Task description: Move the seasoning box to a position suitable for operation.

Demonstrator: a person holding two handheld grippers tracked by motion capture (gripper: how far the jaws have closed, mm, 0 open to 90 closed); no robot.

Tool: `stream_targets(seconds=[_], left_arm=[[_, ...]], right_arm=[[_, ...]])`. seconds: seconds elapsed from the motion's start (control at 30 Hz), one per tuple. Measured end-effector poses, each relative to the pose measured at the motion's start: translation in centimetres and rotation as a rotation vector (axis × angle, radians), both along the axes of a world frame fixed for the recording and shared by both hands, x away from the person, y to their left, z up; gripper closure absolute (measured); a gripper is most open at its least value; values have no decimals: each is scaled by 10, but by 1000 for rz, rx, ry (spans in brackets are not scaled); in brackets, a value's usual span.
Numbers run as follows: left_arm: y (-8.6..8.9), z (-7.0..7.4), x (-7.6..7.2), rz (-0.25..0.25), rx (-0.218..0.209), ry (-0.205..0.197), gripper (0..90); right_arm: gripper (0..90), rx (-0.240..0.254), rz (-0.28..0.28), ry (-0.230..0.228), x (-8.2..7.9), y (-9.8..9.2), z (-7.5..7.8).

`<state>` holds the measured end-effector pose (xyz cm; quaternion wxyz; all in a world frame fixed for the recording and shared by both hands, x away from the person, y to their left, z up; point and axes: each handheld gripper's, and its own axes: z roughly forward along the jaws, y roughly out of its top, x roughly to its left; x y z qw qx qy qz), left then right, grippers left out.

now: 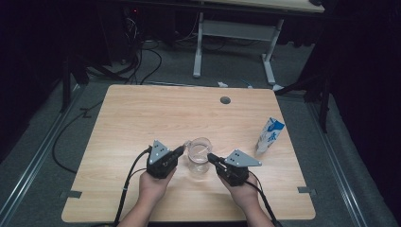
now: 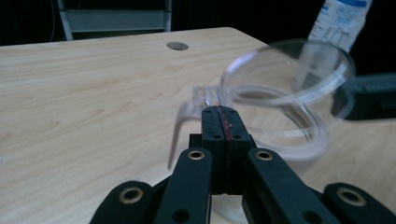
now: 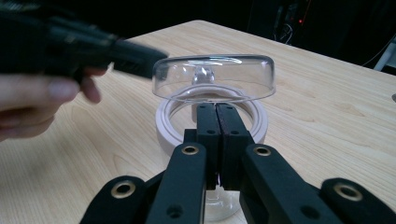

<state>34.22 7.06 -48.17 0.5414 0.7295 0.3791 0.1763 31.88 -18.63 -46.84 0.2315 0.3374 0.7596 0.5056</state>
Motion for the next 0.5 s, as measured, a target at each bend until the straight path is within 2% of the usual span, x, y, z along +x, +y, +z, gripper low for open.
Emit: stream_targets(seconds=[0.07,0.17,0.23,0.5], left_arm=[[-1,-3,-10,-18,-16,9,900],[-3,-3,-15,-31,-24,5,900],[-6,-2,-17,-48,-44,10,900],[-16,-4,-19,-66,-32,8,900]], right_arm=[[892,5,1,-4,-1,0,1],[892,7,-1,-5,-2,0,3],[892,10,3,-11,-2,1,4],[892,18,3,-16,-3,0,7]])
